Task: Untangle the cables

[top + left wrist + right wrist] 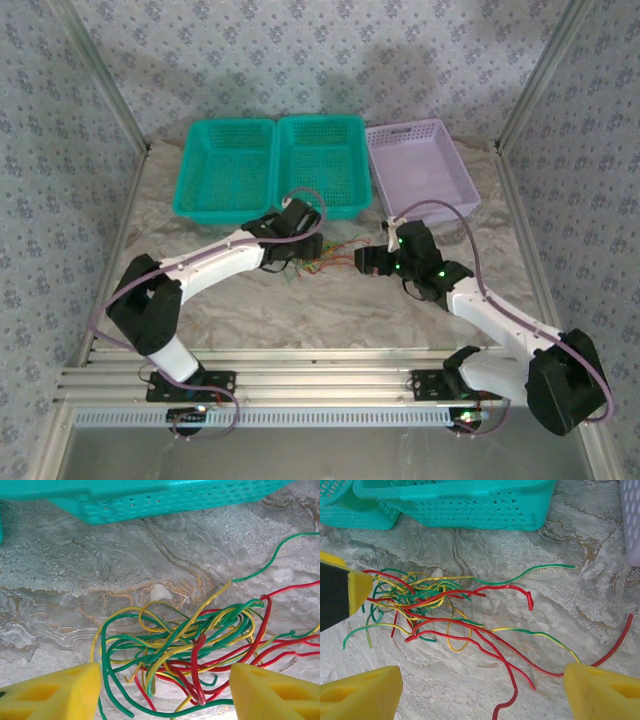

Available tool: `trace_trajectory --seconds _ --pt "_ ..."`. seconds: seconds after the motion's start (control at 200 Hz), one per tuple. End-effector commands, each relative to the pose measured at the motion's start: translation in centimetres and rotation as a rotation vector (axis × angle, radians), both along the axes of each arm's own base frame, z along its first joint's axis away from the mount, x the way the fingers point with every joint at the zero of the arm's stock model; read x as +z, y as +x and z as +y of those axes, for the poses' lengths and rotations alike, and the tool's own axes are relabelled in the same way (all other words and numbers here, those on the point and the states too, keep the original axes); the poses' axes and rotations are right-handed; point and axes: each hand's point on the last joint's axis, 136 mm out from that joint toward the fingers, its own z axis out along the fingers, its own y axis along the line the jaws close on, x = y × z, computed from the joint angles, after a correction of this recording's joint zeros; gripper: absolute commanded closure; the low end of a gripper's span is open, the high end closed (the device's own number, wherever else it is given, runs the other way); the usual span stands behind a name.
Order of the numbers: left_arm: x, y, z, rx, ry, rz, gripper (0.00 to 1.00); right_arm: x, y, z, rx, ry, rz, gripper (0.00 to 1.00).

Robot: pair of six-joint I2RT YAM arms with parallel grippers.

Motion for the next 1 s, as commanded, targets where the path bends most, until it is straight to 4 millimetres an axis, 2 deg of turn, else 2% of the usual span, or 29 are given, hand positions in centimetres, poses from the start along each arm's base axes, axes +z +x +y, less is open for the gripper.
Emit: trace_trajectory --seconds 0.0,0.09,0.245,0.38,0.58,0.72,0.994 --pt "0.9 0.5 -0.5 0.006 0.003 -0.016 0.34 1.3 -0.1 0.3 0.016 -0.001 -0.023 0.13" --pt "0.8 0.6 -0.7 0.004 -0.001 -0.015 0.36 1.3 -0.2 0.4 0.018 0.002 -0.026 0.12" --pt "0.7 0.6 -1.2 -0.001 -0.003 -0.011 0.46 1.3 -0.2 0.6 0.020 0.001 -0.026 0.08" --pt "0.3 0.6 -1.3 -0.002 0.000 -0.002 0.48 1.3 -0.2 0.6 0.019 0.000 -0.029 0.04" --pt "-0.2 0.6 -1.5 -0.006 0.003 0.011 0.60 1.2 -0.3 0.7 0.020 0.003 -0.032 0.01" --pt "-0.7 0.6 -1.5 -0.003 0.015 0.026 0.61 1.2 -0.4 0.8 0.023 0.009 -0.032 0.00" --pt "-1.3 0.8 -1.7 -0.002 0.030 0.041 0.72 0.5 -0.8 1.8 0.057 0.014 -0.009 0.00"
